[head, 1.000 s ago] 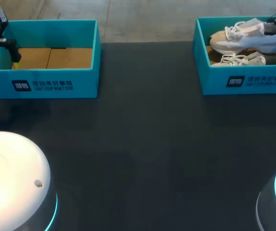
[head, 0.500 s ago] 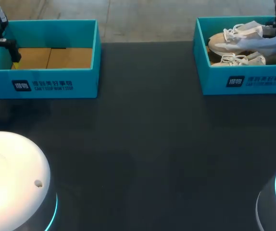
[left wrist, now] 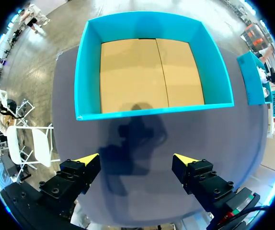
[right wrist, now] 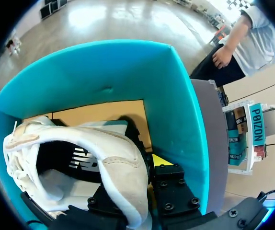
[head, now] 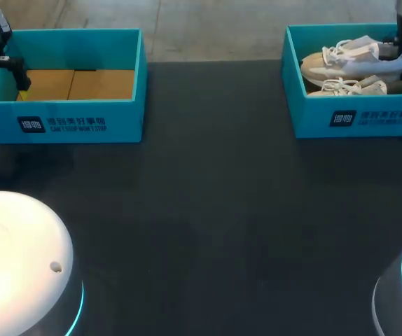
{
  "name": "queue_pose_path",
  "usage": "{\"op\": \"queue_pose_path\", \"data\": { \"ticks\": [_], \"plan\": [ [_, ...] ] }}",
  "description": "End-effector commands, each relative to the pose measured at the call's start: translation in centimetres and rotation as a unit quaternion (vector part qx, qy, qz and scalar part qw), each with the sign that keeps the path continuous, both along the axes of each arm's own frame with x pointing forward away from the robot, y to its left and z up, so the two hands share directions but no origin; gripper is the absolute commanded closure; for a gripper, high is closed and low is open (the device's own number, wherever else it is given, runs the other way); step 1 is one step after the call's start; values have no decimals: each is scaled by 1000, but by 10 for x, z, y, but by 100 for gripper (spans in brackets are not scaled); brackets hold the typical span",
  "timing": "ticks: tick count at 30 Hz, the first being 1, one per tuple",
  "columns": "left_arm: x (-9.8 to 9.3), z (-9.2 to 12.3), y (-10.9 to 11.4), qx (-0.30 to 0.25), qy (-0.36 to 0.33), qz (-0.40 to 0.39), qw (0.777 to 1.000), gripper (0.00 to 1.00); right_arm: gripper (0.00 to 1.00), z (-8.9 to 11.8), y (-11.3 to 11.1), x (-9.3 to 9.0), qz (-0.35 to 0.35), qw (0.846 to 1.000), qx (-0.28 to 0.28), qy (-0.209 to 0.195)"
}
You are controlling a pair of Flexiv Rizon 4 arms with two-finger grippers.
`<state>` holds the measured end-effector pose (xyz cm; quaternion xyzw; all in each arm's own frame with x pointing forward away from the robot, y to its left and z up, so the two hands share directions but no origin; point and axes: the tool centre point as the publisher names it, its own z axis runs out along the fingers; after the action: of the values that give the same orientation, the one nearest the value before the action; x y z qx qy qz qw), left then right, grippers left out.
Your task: Take the shoe out of the shoebox, open the shoe tongue, remove and reinsert the insole, then place the shoe into the shoebox
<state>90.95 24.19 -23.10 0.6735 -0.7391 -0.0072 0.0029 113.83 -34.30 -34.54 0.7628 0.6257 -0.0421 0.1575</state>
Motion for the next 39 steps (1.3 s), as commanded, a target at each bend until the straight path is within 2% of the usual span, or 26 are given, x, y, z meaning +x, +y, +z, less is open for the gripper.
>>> {"op": "queue_pose_path", "data": {
  "ticks": [1,27,36,39],
  "plan": [
    [-1,1,0,1,-1,0,1000,0,100,-5,-1,5,-1,1000,1,6],
    [-1,1,0,1,-1,0,1000,0,100,-36,3,19,16,999,11,35],
    [-1,1,0,1,-1,0,1000,0,100,-38,0,21,23,999,21,39],
    [-1,1,0,1,-1,0,1000,0,76,-37,0,21,24,999,21,39]
  ]
}}
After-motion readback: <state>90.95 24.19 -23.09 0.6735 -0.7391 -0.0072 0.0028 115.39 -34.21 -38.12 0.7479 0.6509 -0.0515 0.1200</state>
